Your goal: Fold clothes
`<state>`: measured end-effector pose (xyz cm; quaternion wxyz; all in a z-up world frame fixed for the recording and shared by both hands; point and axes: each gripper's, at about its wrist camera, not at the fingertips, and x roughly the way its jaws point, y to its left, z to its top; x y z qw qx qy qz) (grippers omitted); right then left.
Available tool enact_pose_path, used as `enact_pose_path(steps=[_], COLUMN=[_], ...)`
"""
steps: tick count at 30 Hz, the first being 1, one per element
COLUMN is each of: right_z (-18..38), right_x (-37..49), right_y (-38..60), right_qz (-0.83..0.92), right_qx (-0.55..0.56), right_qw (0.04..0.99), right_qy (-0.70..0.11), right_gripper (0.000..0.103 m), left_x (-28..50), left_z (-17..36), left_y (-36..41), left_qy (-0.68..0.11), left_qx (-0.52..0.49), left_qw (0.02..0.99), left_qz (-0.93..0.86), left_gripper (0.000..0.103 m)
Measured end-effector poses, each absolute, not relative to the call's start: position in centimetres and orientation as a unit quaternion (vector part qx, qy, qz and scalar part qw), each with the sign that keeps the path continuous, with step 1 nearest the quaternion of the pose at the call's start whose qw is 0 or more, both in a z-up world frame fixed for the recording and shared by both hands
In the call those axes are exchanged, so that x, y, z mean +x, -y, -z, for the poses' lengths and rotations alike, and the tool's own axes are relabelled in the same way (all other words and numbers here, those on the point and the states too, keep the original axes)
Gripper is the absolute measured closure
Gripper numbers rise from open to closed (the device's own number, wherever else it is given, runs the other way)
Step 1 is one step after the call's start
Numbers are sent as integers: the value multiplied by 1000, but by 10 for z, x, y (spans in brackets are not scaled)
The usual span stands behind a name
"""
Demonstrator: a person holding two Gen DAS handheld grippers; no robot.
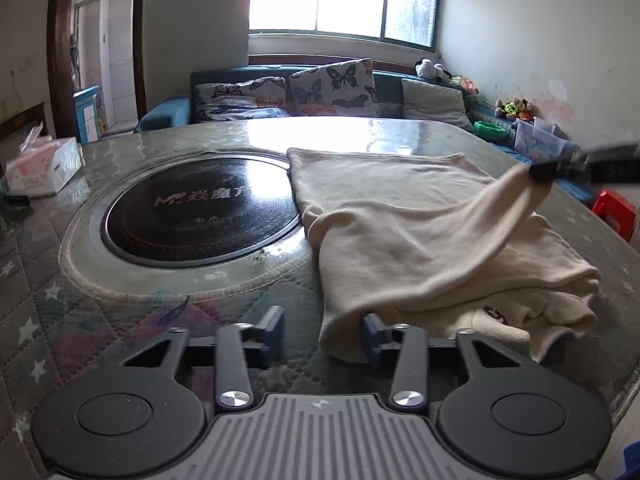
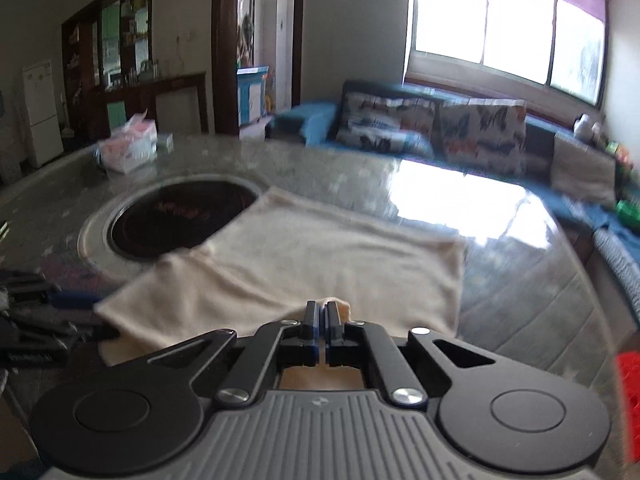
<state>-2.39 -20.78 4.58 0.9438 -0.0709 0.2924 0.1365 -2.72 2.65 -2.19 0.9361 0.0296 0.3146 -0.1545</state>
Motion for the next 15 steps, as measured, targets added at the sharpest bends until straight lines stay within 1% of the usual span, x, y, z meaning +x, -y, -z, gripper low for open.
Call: enact_pose_path(steps=[3,6,9,11,12,13,15], right_z=[-58,-64,-49,-30,-22,-13,-7], right_x=[-33,-46,-52,-50,-48,-47,-48], right_y=[211,219,226,228,229,229,228], right_qz=[-124,-104,-91,-95,-98,-101,-103], right_qx=[-84,-91,-89,-87,-89,-92,-101], right_qw=[951,956,951,940,934,928,924], right_qy=[-270,-259,-281,-315,-331,-347,-353], right_gripper=[101,101,101,100,96,94,93], left_x=[-31,-38,-43,-44,-44,-44,-43], left_z=[21,20,20,23,22,21,15], left_y=[-21,-20,-19,-19,-21,-24,-31], left_qy=[-303,-292,-290,-296,-299,-301,-302], left_qx=[52,63,75,83,83,82,76], left_qw=[939,941,939,935,934,933,932], left_qz=[156,161,172,178,179,180,187], left_gripper=[88,95,95,95,94,91,91])
